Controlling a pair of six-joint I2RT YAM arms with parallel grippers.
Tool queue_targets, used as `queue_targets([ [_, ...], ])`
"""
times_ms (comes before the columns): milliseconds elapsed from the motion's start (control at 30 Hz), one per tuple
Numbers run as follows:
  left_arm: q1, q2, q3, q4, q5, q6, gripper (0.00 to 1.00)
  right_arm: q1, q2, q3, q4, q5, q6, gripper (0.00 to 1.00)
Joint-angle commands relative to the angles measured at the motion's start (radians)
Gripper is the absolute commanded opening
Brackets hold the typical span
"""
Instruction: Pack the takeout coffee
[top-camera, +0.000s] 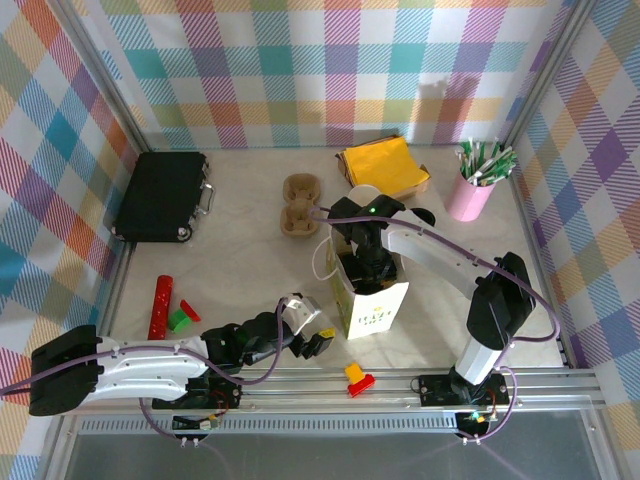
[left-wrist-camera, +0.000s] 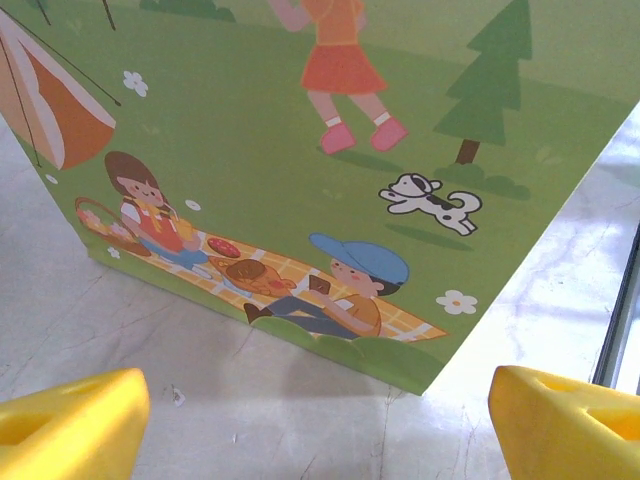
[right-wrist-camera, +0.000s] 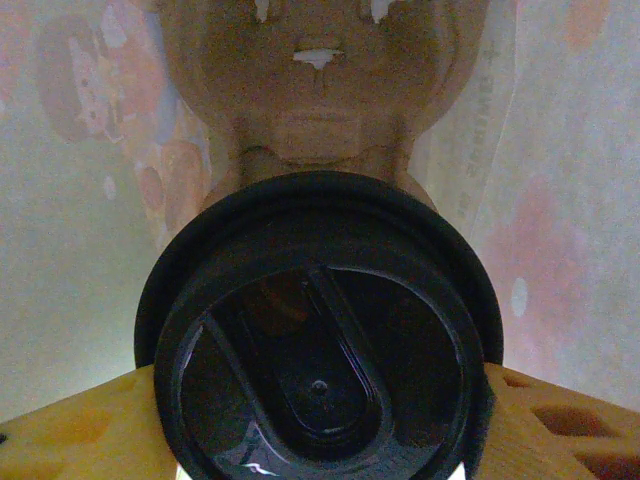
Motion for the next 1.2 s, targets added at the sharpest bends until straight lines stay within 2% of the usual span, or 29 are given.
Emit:
queue_targets([
  [0, 0.008, 0.008, 0.030, 0.036, 0.000, 0.023, 0.88, -0.009, 0.009, -0.012, 0.001, -0.005, -0.015, 0.52],
  [1167, 0.008, -0.006, 0.030, 0.025, -0.001, 0.014, 0.88, -0.011, -0.016, -0.105, 0.073, -0.006, -0.013, 0.51],
])
